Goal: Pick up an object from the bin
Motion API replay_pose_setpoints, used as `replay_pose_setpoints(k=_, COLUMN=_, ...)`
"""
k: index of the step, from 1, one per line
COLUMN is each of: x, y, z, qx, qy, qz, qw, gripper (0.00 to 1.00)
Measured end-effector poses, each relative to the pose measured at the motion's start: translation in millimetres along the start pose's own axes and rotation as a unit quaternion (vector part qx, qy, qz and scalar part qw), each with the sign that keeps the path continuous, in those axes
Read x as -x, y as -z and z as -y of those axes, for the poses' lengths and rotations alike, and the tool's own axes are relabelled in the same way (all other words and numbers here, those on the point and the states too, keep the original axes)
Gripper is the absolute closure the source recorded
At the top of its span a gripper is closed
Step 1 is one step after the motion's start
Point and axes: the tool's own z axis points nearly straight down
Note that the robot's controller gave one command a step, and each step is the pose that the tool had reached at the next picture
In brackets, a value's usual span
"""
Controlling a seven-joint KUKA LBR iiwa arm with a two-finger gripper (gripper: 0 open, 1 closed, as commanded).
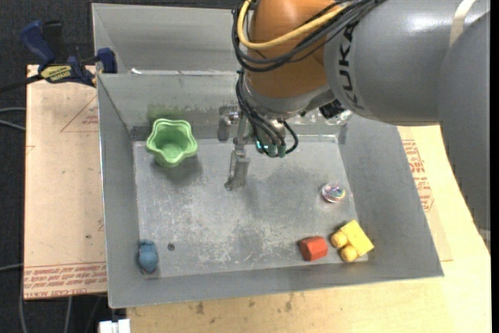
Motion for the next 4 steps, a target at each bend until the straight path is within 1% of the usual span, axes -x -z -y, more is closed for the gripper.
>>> replay_pose_setpoints(k=1, x=30.4, y=-135.6, z=-91.1, qx=0.001, qy=0.052, qz=0.0018, qw=0.9986, gripper=0.00)
replay_pose_setpoints(k=2, x=39.5, y=-98.2, z=-81.3, qx=0.001, qy=0.045, qz=0.0062, qw=0.9990, gripper=0.00)
replay_pose_setpoints(k=3, x=27.9, y=-100.5, z=-120.2, qx=0.001, qy=0.040, qz=0.0046, qw=0.9992, gripper=0.00)
replay_pose_setpoints(k=4, x=52.1, y=-129.8, z=-117.1, qx=-0.002, qy=0.208, qz=0.0031, qw=0.9782, gripper=0.00)
